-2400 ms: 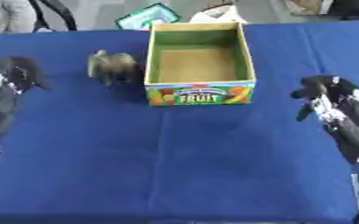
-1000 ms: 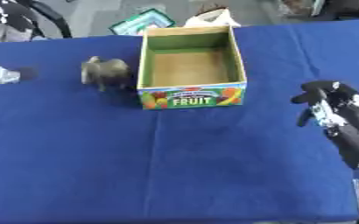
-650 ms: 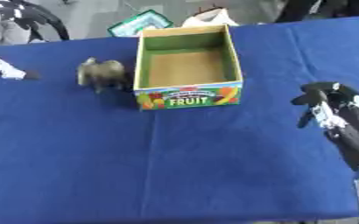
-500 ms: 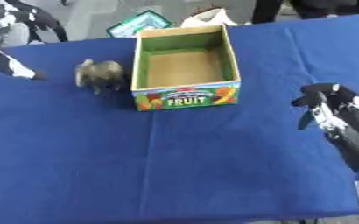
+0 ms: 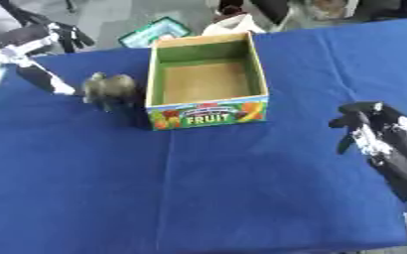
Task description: Pick up objects on the table and place them in the box.
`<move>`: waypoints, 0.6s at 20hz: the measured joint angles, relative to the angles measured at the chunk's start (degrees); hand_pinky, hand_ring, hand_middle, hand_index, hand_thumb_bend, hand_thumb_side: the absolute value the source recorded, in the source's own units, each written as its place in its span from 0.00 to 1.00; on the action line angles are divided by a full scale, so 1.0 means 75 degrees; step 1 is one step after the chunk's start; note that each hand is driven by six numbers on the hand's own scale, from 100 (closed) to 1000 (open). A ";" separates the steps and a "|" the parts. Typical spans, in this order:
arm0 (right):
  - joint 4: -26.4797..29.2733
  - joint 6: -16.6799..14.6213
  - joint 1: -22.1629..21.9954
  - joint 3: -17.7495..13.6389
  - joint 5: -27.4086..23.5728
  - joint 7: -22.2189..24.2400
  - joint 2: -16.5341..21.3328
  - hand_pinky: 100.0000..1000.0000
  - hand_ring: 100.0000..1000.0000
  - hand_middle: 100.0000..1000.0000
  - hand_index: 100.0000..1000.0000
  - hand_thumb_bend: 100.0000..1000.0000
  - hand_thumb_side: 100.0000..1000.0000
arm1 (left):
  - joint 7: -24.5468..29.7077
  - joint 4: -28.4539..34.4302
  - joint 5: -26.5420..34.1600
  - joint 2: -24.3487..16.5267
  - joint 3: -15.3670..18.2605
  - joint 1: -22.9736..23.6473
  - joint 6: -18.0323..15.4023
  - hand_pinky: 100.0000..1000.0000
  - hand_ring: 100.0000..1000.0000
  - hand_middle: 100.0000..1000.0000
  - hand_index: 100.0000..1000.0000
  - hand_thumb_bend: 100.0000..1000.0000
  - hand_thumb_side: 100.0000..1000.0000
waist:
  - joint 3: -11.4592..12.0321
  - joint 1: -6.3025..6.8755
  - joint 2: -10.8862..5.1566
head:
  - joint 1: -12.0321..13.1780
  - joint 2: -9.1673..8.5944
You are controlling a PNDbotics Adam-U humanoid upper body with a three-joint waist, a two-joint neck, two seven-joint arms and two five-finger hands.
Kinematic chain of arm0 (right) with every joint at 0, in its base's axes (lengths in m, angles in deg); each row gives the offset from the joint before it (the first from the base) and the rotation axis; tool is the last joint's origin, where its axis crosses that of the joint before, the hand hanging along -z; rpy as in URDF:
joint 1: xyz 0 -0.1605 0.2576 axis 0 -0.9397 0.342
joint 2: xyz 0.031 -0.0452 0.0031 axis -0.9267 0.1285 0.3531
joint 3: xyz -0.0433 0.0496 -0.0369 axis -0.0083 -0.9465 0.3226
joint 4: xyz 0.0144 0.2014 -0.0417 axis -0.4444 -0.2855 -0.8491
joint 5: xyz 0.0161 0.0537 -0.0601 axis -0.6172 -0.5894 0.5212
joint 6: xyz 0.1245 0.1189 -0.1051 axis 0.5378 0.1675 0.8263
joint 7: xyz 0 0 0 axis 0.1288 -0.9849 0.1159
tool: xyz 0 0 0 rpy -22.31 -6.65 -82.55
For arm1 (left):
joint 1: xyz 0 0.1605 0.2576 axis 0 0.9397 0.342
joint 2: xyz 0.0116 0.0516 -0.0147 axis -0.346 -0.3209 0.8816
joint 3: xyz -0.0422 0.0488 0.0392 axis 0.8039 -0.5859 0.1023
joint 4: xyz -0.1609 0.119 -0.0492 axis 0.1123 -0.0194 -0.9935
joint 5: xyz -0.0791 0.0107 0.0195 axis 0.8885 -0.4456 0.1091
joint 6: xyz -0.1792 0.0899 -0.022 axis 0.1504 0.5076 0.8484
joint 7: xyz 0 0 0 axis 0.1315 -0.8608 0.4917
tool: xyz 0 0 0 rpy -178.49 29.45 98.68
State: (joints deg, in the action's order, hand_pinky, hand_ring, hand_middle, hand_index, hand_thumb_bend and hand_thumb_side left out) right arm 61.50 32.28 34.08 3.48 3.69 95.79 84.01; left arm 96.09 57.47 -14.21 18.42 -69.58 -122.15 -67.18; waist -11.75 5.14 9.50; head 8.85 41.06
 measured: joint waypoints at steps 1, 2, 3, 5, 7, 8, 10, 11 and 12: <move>-0.0001 0.0002 0.0001 0.0018 0.0000 0.0009 0.0001 0.30 0.61 0.45 0.66 0.00 0.39 | -0.0057 -0.0101 -0.0208 0.0078 0.0021 -0.0041 0.0012 0.70 0.74 0.73 0.85 0.69 0.28 | -0.0020 0.0008 0.0002 | 0.0016 -0.0013; -0.0001 0.0006 0.0003 0.0024 0.0001 0.0017 0.0002 0.30 0.61 0.45 0.66 0.00 0.39 | -0.0110 -0.0200 -0.0402 0.0142 0.0037 -0.0077 0.0027 0.70 0.74 0.73 0.85 0.70 0.29 | -0.0046 0.0015 0.0007 | 0.0028 -0.0027; -0.0001 0.0012 0.0005 0.0026 0.0003 0.0027 0.0003 0.30 0.61 0.45 0.66 0.00 0.39 | -0.0157 -0.0298 -0.0598 0.0200 0.0064 -0.0096 0.0049 0.70 0.74 0.73 0.85 0.71 0.30 | -0.0078 0.0020 0.0013 | 0.0049 -0.0045; -0.0002 0.0012 0.0008 0.0033 0.0010 0.0037 0.0009 0.30 0.61 0.45 0.66 0.00 0.39 | -0.0247 -0.0477 -0.0965 0.0297 0.0115 -0.0116 0.0113 0.70 0.75 0.73 0.85 0.73 0.32 | -0.0128 0.0038 0.0037 | 0.0078 -0.0051; -0.0002 0.0008 0.0008 0.0045 0.0016 0.0044 0.0013 0.30 0.61 0.45 0.66 0.00 0.39 | -0.0369 -0.0595 -0.1292 0.0362 0.0161 -0.0133 0.0181 0.69 0.74 0.72 0.84 0.72 0.32 | -0.0156 0.0051 0.0055 | 0.0084 -0.0054; -0.0003 0.0006 0.0008 0.0048 0.0019 0.0046 0.0016 0.30 0.61 0.45 0.66 0.00 0.39 | -0.0453 -0.0633 -0.1426 0.0389 0.0178 -0.0134 0.0209 0.69 0.73 0.71 0.84 0.71 0.32 | -0.0166 0.0051 0.0055 | 0.0084 -0.0055; -0.0003 0.0006 0.0009 0.0055 0.0021 0.0048 0.0017 0.30 0.61 0.45 0.66 0.00 0.39 | -0.0677 -0.0688 -0.1633 0.0413 0.0221 -0.0135 0.0273 0.68 0.72 0.70 0.83 0.69 0.31 | -0.0170 0.0056 0.0064 | 0.0085 -0.0076; -0.0003 0.0007 0.0011 0.0063 0.0022 0.0051 0.0017 0.30 0.61 0.45 0.66 0.00 0.39 | -0.0817 -0.0707 -0.1705 0.0433 0.0232 -0.0135 0.0311 0.68 0.72 0.70 0.83 0.68 0.31 | -0.0174 0.0057 0.0071 | 0.0085 -0.0085; -0.0003 0.0010 0.0012 0.0066 0.0022 0.0055 0.0017 0.30 0.61 0.45 0.66 0.00 0.39 | -0.0961 -0.0722 -0.1776 0.0459 0.0242 -0.0134 0.0349 0.68 0.72 0.70 0.82 0.68 0.31 | -0.0180 0.0060 0.0081 | 0.0086 -0.0107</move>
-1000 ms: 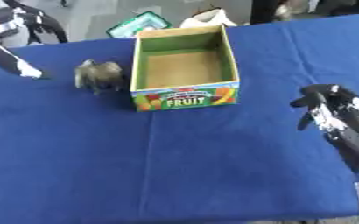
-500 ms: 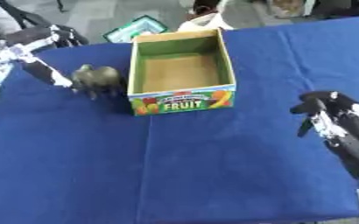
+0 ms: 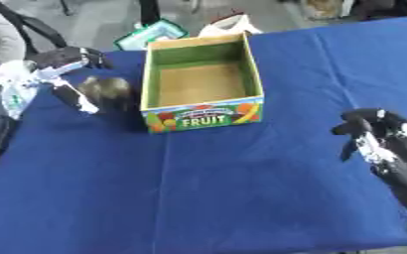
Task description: Pick up objects on the table and place them in the box.
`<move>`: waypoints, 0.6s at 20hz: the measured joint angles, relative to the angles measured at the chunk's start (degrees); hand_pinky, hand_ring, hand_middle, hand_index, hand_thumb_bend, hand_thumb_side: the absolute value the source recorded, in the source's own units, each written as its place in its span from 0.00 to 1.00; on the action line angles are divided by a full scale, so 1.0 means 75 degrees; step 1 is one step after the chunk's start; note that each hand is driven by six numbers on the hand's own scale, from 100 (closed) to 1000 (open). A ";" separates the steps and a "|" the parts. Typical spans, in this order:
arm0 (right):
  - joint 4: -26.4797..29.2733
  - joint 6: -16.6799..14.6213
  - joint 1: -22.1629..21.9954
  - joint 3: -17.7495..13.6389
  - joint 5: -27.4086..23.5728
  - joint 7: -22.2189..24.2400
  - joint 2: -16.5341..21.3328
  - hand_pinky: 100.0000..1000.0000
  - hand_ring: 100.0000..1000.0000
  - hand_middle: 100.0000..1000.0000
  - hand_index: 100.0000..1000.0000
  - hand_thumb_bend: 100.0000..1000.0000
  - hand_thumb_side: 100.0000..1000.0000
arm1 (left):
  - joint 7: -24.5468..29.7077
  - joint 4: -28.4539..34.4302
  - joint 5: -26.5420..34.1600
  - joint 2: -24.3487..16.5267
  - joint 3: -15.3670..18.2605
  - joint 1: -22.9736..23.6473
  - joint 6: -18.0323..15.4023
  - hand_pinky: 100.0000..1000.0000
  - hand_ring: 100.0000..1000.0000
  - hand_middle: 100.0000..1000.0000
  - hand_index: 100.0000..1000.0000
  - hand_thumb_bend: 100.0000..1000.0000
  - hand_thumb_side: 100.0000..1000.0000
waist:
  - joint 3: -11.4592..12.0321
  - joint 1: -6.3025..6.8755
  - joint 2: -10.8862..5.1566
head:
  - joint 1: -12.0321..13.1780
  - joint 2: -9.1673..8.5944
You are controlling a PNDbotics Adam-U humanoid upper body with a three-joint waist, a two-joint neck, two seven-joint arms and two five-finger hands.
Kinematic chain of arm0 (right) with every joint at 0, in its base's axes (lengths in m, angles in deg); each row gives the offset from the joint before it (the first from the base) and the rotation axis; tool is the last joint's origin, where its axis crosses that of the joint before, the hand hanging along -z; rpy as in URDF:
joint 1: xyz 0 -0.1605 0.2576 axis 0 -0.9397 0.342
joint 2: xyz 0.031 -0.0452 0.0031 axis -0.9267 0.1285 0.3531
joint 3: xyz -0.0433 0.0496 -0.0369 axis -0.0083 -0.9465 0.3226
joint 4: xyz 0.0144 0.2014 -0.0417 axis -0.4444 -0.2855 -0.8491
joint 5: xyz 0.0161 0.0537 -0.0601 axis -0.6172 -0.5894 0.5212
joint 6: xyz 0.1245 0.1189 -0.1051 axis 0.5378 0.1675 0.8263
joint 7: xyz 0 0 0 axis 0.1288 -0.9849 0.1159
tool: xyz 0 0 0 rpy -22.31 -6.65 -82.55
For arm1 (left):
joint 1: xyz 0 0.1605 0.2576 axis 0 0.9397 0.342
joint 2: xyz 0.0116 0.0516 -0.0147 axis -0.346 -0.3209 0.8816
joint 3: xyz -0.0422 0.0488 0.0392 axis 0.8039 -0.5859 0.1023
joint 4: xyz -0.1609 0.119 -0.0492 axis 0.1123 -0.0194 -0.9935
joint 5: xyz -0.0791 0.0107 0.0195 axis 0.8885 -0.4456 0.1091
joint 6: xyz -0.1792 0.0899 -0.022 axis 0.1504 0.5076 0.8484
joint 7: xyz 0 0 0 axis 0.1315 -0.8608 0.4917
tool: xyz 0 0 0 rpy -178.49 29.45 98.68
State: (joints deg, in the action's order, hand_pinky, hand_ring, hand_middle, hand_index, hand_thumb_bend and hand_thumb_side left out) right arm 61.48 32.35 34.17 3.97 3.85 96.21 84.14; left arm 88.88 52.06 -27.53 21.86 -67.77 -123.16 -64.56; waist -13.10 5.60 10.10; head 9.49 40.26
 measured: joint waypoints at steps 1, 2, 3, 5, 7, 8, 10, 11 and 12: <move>0.0000 0.0003 0.0002 0.0000 0.0000 0.0006 0.0000 0.30 0.61 0.45 0.66 0.00 0.39 | -0.0143 -0.0003 -0.0067 0.0008 0.0006 0.0000 0.0037 0.67 0.71 0.68 0.82 0.66 0.31 | -0.0017 0.0002 0.0015 | 0.0002 -0.0007; 0.0000 0.0005 0.0003 0.0001 0.0000 0.0011 0.0000 0.30 0.61 0.45 0.66 0.00 0.39 | -0.0276 -0.0017 -0.0133 0.0028 0.0013 0.0003 0.0071 0.67 0.70 0.67 0.81 0.65 0.32 | -0.0034 0.0003 0.0022 | 0.0004 -0.0010; 0.0000 0.0002 0.0004 0.0001 0.0000 0.0017 0.0000 0.30 0.61 0.45 0.66 0.00 0.39 | -0.0389 -0.0043 -0.0207 0.0061 0.0014 0.0008 0.0100 0.66 0.69 0.66 0.80 0.65 0.32 | -0.0043 0.0003 0.0023 | 0.0008 -0.0012; 0.0000 -0.0003 0.0013 0.0001 0.0000 0.0022 0.0000 0.30 0.61 0.45 0.66 0.00 0.39 | -0.0551 -0.0091 -0.0332 0.0091 0.0014 0.0046 0.0145 0.64 0.64 0.61 0.78 0.61 0.32 | -0.0051 0.0001 0.0035 | 0.0018 -0.0020; 0.0000 -0.0004 0.0036 0.0001 0.0000 0.0023 0.0000 0.30 0.61 0.45 0.66 0.00 0.39 | -0.0642 -0.0141 -0.0446 0.0127 0.0014 0.0070 0.0164 0.60 0.58 0.55 0.74 0.56 0.31 | -0.0054 -0.0008 0.0058 | 0.0024 -0.0041; 0.0000 -0.0004 0.0039 0.0001 0.0000 0.0024 0.0000 0.30 0.61 0.45 0.66 0.00 0.39 | -0.0673 -0.0158 -0.0506 0.0133 0.0014 0.0074 0.0173 0.59 0.57 0.54 0.73 0.55 0.30 | -0.0054 -0.0013 0.0064 | 0.0025 -0.0047; 0.0000 -0.0006 0.0043 0.0001 0.0000 0.0025 0.0000 0.30 0.61 0.45 0.66 0.00 0.38 | -0.0719 -0.0186 -0.0591 0.0133 0.0014 0.0085 0.0187 0.56 0.51 0.47 0.67 0.48 0.28 | -0.0054 -0.0014 0.0065 | 0.0026 -0.0056; 0.0000 -0.0006 0.0046 0.0001 0.0000 0.0026 0.0000 0.30 0.61 0.45 0.66 0.00 0.38 | -0.0746 -0.0188 -0.0636 0.0134 0.0014 0.0093 0.0191 0.55 0.49 0.45 0.65 0.47 0.28 | -0.0052 -0.0015 0.0065 | 0.0026 -0.0068; 0.0000 -0.0007 0.0055 0.0001 0.0000 0.0027 0.0000 0.30 0.61 0.45 0.66 0.00 0.38 | -0.0767 -0.0188 -0.0668 0.0135 0.0014 0.0099 0.0193 0.54 0.46 0.41 0.61 0.43 0.26 | -0.0051 -0.0018 0.0065 | 0.0026 -0.0069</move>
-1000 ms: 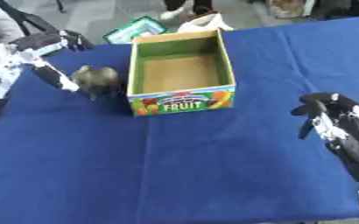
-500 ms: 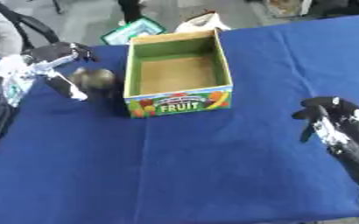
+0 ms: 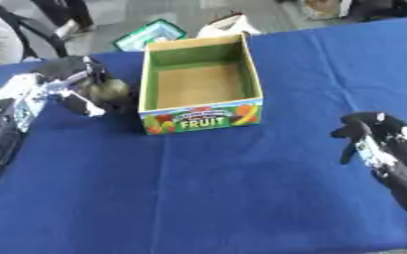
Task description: Pick up objects on the table and place them in the box.
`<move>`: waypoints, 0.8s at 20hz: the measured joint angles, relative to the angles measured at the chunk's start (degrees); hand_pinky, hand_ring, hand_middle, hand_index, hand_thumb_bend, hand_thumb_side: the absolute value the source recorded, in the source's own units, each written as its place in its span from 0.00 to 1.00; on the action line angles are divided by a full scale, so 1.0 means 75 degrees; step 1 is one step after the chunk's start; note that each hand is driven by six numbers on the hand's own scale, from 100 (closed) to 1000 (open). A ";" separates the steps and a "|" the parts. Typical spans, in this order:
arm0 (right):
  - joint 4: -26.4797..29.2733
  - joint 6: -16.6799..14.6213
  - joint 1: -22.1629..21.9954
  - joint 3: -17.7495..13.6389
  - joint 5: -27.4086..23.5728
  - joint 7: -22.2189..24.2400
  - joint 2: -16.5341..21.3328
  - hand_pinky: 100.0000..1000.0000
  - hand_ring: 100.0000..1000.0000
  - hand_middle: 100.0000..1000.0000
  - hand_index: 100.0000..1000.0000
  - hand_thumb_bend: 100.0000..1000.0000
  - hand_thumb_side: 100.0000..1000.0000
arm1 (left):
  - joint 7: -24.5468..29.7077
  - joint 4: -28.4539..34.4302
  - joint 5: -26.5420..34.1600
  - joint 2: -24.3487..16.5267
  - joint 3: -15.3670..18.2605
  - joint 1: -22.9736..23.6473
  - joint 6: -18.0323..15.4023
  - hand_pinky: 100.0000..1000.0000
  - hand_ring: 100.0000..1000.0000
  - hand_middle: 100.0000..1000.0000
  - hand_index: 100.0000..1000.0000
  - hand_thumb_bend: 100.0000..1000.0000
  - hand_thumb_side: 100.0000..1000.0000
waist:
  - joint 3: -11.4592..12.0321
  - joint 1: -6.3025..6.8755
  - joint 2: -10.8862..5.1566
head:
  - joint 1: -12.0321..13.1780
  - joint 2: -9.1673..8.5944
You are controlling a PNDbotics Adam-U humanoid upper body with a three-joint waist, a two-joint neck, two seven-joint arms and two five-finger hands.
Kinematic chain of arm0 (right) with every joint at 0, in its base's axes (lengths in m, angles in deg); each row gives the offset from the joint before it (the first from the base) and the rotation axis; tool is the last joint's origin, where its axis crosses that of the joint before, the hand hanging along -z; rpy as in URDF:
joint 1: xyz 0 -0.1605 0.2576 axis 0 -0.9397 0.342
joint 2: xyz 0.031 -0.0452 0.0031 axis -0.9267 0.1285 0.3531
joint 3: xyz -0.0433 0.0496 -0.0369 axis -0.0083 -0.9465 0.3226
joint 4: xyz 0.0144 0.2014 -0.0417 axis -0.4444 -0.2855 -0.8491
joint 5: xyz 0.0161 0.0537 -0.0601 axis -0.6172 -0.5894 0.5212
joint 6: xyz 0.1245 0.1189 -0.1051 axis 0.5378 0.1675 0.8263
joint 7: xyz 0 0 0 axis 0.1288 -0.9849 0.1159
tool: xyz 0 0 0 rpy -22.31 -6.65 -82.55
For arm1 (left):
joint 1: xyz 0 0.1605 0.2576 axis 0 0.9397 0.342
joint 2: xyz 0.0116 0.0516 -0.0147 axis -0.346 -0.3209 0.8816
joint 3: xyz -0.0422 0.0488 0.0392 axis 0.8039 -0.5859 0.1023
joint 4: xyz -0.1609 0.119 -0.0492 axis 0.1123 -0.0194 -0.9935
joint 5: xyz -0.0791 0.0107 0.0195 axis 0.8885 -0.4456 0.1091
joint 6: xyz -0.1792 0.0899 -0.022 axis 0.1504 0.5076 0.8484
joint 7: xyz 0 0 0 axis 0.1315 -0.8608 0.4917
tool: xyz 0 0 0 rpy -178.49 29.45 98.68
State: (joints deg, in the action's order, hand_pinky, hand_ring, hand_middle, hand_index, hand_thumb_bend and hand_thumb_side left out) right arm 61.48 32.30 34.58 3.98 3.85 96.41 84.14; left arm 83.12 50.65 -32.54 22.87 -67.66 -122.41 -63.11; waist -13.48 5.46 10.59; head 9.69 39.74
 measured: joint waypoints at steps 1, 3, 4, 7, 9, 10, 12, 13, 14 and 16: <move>0.0000 -0.0001 0.0005 0.0000 0.0000 0.0001 0.0000 0.30 0.61 0.45 0.66 0.00 0.38 | -0.0032 0.0000 -0.0036 0.0000 0.0000 0.0019 -0.0004 0.52 0.43 0.38 0.57 0.40 0.25 | 0.0004 -0.0005 0.0000 | 0.0000 -0.0001; 0.0000 -0.0003 0.0005 0.0000 0.0000 0.0000 0.0000 0.30 0.61 0.45 0.66 0.00 0.38 | -0.0130 0.0000 -0.0076 0.0000 0.0001 0.0049 -0.0003 0.50 0.40 0.33 0.51 0.37 0.24 | 0.0010 -0.0026 0.0002 | 0.0000 -0.0001; 0.0000 -0.0004 0.0005 0.0000 0.0000 0.0000 0.0000 0.30 0.61 0.45 0.66 0.00 0.38 | -0.0191 0.0001 -0.0090 0.0000 0.0001 0.0051 -0.0003 0.47 0.35 0.26 0.45 0.34 0.23 | 0.0013 -0.0037 0.0002 | 0.0000 -0.0001; 0.0000 -0.0011 0.0005 -0.0001 0.0000 0.0002 0.0000 0.30 0.62 0.45 0.66 0.00 0.38 | -0.0425 0.0011 -0.0098 -0.0002 0.0004 0.0090 -0.0026 0.46 0.31 0.20 0.39 0.29 0.20 | 0.0035 -0.0040 0.0002 | -0.0003 -0.0002; 0.0000 -0.0016 0.0004 -0.0001 0.0000 0.0006 0.0000 0.30 0.62 0.45 0.66 0.00 0.38 | -0.0536 0.0038 -0.0060 -0.0008 0.0006 0.0098 -0.0064 0.45 0.30 0.18 0.37 0.27 0.20 | 0.0062 -0.0042 0.0000 | -0.0005 -0.0002; 0.0000 -0.0017 0.0004 -0.0002 0.0000 0.0006 0.0000 0.30 0.62 0.45 0.66 0.00 0.38 | -0.0571 0.0074 -0.0028 -0.0018 0.0007 0.0099 -0.0088 0.45 0.29 0.17 0.36 0.25 0.18 | 0.0070 -0.0042 -0.0002 | -0.0008 -0.0002; -0.0001 -0.0018 0.0002 -0.0003 0.0000 0.0007 0.0000 0.30 0.62 0.45 0.66 0.00 0.38 | -0.0596 0.0208 0.0107 -0.0044 0.0008 0.0099 -0.0144 0.45 0.29 0.18 0.36 0.24 0.18 | 0.0081 -0.0043 -0.0010 | -0.0021 -0.0002; -0.0002 -0.0019 0.0000 -0.0004 0.0000 0.0008 0.0000 0.30 0.62 0.45 0.66 0.00 0.38 | -0.0572 0.0302 0.0219 -0.0082 0.0008 0.0099 -0.0188 0.45 0.29 0.18 0.36 0.24 0.17 | 0.0096 -0.0043 -0.0021 | -0.0028 -0.0002; -0.0004 -0.0019 -0.0001 -0.0004 0.0000 0.0008 0.0000 0.30 0.62 0.45 0.66 0.00 0.38 | -0.0527 0.0423 0.0355 -0.0129 0.0007 0.0098 -0.0238 0.45 0.29 0.18 0.37 0.24 0.17 | 0.0115 -0.0043 -0.0038 | -0.0031 -0.0002; -0.0010 -0.0022 -0.0008 -0.0005 0.0000 0.0010 0.0000 0.30 0.62 0.45 0.66 0.00 0.38 | -0.0409 0.0699 0.0635 -0.0253 0.0002 0.0086 -0.0346 0.46 0.29 0.18 0.37 0.25 0.16 | 0.0125 -0.0043 -0.0072 | -0.0035 -0.0001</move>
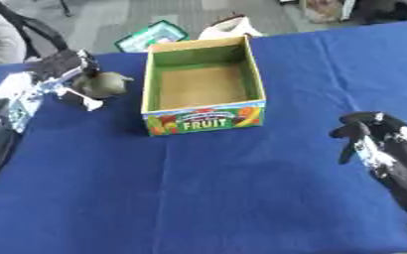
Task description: Pick up objects on the table and place them in the box.
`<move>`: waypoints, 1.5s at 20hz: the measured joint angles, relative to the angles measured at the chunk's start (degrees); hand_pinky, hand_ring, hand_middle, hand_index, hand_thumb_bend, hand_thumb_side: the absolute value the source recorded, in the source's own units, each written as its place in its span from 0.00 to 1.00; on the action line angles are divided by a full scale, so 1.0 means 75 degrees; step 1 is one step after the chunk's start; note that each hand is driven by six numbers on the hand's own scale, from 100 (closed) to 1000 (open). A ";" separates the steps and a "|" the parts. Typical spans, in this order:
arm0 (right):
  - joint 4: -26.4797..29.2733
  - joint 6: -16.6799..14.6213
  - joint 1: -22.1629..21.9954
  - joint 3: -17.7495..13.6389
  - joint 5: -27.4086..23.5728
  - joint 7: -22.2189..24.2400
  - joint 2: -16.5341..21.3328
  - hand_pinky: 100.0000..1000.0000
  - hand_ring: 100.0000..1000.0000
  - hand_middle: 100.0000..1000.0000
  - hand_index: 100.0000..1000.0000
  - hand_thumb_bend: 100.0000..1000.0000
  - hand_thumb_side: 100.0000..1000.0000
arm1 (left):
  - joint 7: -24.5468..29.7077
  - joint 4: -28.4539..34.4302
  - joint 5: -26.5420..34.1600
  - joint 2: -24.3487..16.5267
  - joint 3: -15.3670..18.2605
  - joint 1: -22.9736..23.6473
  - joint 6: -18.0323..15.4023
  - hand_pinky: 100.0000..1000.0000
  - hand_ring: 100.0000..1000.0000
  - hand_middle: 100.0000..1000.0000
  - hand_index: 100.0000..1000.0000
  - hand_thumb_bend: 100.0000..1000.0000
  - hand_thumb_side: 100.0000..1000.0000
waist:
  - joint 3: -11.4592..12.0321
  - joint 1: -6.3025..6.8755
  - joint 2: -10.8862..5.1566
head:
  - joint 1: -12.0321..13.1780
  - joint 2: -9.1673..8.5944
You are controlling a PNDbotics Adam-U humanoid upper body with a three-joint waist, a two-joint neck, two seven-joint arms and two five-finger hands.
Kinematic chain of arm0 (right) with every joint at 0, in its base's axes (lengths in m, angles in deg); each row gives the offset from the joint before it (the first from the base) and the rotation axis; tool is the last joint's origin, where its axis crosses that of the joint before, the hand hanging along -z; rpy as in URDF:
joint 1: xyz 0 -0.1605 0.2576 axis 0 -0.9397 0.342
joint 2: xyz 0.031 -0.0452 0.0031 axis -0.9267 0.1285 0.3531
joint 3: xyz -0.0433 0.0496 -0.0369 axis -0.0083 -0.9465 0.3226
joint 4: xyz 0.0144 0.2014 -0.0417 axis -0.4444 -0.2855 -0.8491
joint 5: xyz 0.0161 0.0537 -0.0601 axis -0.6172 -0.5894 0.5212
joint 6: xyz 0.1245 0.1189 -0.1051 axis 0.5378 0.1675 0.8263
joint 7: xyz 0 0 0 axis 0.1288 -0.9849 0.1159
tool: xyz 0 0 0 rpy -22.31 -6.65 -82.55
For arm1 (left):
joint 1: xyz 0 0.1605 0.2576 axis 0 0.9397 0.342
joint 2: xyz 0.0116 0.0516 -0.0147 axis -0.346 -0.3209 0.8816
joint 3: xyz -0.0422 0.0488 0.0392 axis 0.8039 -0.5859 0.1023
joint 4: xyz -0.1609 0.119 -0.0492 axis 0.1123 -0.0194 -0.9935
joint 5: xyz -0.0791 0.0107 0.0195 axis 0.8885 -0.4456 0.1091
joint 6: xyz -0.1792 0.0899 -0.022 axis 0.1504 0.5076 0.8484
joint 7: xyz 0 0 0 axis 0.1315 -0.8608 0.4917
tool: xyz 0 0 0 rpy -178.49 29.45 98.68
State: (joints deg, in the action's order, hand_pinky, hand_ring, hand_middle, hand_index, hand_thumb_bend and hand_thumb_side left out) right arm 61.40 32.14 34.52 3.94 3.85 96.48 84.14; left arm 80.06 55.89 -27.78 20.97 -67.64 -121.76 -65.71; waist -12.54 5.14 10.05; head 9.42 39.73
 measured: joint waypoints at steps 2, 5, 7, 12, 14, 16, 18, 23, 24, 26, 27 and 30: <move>-0.0005 -0.0005 -0.0026 0.0000 0.0000 0.0006 0.0000 0.30 0.62 0.45 0.66 0.00 0.38 | 0.0151 0.0319 0.0328 -0.0077 -0.0048 -0.0063 -0.0103 0.46 0.29 0.18 0.37 0.26 0.16 | 0.0002 0.0001 -0.0023 | -0.0001 0.0001; -0.0014 -0.0011 -0.0047 0.0000 0.0000 0.0020 0.0001 0.30 0.62 0.45 0.66 0.00 0.38 | 0.0403 0.0771 0.0802 -0.0107 -0.0151 -0.0182 -0.0192 0.46 0.30 0.19 0.37 0.28 0.16 | -0.0006 0.0004 -0.0034 | -0.0002 0.0001; -0.0025 -0.0011 -0.0046 0.0004 0.0000 0.0029 0.0001 0.30 0.62 0.45 0.66 0.00 0.38 | 0.0555 0.1004 0.1028 -0.0104 -0.0260 -0.0241 -0.0262 0.46 0.30 0.19 0.37 0.28 0.16 | -0.0052 0.0003 -0.0040 | 0.0003 0.0001; -0.0026 -0.0018 0.0018 0.0016 -0.0005 0.0082 0.0001 0.30 0.62 0.45 0.66 0.00 0.38 | 0.0776 0.1324 0.1231 0.0200 -0.0505 -0.0453 -0.0430 0.46 0.31 0.19 0.38 0.28 0.16 | -0.0275 0.0011 -0.0039 | 0.0085 -0.0009; -0.0026 -0.0006 0.0054 0.0055 -0.0012 0.0111 0.0001 0.30 0.62 0.45 0.66 0.00 0.38 | 0.0808 0.1324 0.1201 0.0381 -0.0559 -0.0493 -0.0460 0.46 0.31 0.20 0.39 0.28 0.16 | -0.0399 0.0036 -0.0011 | 0.0146 -0.0045; -0.0026 -0.0002 0.0106 0.0080 -0.0024 0.0143 0.0001 0.30 0.62 0.45 0.66 0.00 0.39 | 0.0811 0.1291 0.1108 0.0547 -0.0603 -0.0544 -0.0479 0.47 0.32 0.21 0.40 0.29 0.17 | -0.0523 0.0072 0.0030 | 0.0194 -0.0096; -0.0026 0.0004 0.0159 0.0104 -0.0032 0.0173 0.0000 0.30 0.62 0.45 0.66 0.00 0.39 | 0.0793 0.1227 0.0944 0.0684 -0.0618 -0.0552 -0.0497 0.48 0.34 0.23 0.42 0.31 0.18 | -0.0633 0.0094 0.0071 | 0.0233 -0.0143; -0.0025 0.0025 0.0268 0.0149 -0.0036 0.0223 -0.0012 0.30 0.62 0.45 0.66 0.00 0.38 | 0.0727 0.1046 0.0359 0.0873 -0.0659 -0.0523 -0.0528 0.49 0.37 0.27 0.46 0.32 0.21 | -0.0874 0.0143 0.0174 | 0.0323 -0.0237; -0.0025 0.0025 0.0289 0.0149 -0.0036 0.0228 -0.0020 0.30 0.62 0.45 0.66 0.00 0.38 | 0.0699 0.0996 0.0210 0.0905 -0.0659 -0.0512 -0.0522 0.49 0.38 0.27 0.46 0.32 0.22 | -0.0912 0.0144 0.0194 | 0.0339 -0.0252; -0.0024 0.0030 0.0298 0.0151 -0.0036 0.0242 -0.0047 0.30 0.62 0.45 0.66 0.00 0.39 | 0.0641 0.0897 -0.0046 0.0935 -0.0658 -0.0464 -0.0509 0.50 0.39 0.29 0.47 0.33 0.23 | -0.0978 0.0146 0.0219 | 0.0367 -0.0280; -0.0024 0.0031 0.0302 0.0152 -0.0037 0.0249 -0.0061 0.30 0.62 0.45 0.66 0.00 0.39 | 0.0609 0.0845 -0.0171 0.0958 -0.0658 -0.0442 -0.0506 0.50 0.40 0.31 0.49 0.33 0.23 | -0.0997 0.0148 0.0226 | 0.0382 -0.0293; -0.0024 0.0042 0.0338 0.0157 -0.0037 0.0265 -0.0072 0.30 0.62 0.45 0.66 0.00 0.39 | 0.0588 0.0681 -0.0480 0.0993 -0.0658 -0.0382 -0.0489 0.55 0.48 0.42 0.59 0.35 0.26 | -0.1028 0.0168 0.0259 | 0.0409 -0.0338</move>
State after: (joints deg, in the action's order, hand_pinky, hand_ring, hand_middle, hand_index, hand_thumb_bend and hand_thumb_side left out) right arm 61.22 32.45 37.05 5.12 3.58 98.48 83.60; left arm 84.47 60.99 -31.37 28.42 -72.58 -124.63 -69.37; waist -20.25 6.40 11.99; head 12.49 37.19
